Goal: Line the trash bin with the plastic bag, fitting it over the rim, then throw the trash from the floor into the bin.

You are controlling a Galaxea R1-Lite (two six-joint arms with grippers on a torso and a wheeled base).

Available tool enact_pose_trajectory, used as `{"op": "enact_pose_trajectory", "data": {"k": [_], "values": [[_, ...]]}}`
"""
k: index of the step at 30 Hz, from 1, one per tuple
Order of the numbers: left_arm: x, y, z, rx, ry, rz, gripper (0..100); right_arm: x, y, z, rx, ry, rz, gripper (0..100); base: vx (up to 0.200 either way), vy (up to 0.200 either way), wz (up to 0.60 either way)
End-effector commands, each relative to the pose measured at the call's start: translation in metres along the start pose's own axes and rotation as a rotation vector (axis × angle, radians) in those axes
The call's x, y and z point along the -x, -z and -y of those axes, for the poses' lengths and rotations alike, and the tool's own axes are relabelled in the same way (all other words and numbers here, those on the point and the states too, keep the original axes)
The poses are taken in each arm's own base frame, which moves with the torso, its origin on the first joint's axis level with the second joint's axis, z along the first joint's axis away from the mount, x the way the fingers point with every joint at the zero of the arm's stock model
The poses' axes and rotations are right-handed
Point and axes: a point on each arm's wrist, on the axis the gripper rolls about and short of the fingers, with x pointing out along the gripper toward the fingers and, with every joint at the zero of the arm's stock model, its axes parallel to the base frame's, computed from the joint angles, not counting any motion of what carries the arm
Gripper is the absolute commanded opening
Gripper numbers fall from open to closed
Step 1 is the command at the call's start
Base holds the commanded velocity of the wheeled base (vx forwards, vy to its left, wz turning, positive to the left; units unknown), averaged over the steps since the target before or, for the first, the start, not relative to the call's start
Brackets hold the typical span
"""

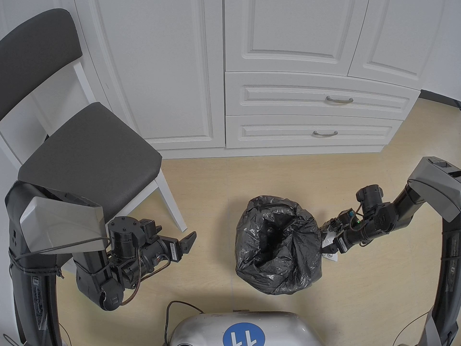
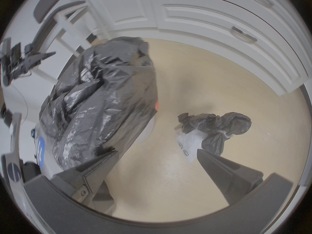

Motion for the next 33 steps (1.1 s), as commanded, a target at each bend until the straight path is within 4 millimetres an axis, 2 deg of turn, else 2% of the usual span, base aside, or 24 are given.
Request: {"op": "enact_pose_trajectory", "data": {"k": [1, 10, 15, 22, 23, 24, 25, 29, 33], "values": [[-0.001, 0.001, -0.002, 0.001, -0.005, -0.003, 100, -0.006, -0.022, 0.010, -0.096, 0.042, 0.063, 100, 0.000, 0.000, 0.00], [-0.001, -0.001, -0.002, 0.001, -0.004, 0.003, 100, -0.019, -0.059, 0.012, -0.314, 0.037, 0.171, 100, 0.000, 0.000, 0.00], [0.000, 0.000, -0.002, 0.001, -0.008, -0.001, 100, -0.018, -0.063, 0.014, -0.338, 0.054, 0.184, 100, 0.000, 0.000, 0.00], [0.001, 0.000, -0.004, 0.003, -0.012, 0.000, 100, 0.001, -0.042, 0.041, -0.165, 0.239, 0.138, 100, 0.000, 0.000, 0.00], [0.001, 0.000, -0.004, 0.003, -0.012, 0.000, 100, 0.005, -0.032, 0.047, -0.101, 0.262, 0.138, 100, 0.000, 0.000, 0.00], [0.001, 0.000, -0.004, 0.003, -0.012, 0.000, 100, 0.005, -0.032, 0.047, -0.101, 0.262, 0.138, 100, 0.000, 0.000, 0.00], [0.001, -0.001, -0.004, 0.003, -0.012, 0.002, 100, 0.009, -0.018, 0.048, 0.006, 0.293, 0.135, 100, 0.000, 0.000, 0.00], [0.002, -0.001, -0.004, 0.001, -0.012, 0.000, 100, 0.014, 0.001, 0.048, 0.162, 0.336, 0.135, 100, 0.000, 0.000, 0.00], [0.004, -0.006, -0.004, 0.004, -0.014, 0.015, 100, 0.011, 0.009, 0.036, 0.288, 0.263, 0.126, 100, 0.000, 0.000, 0.00]]}}
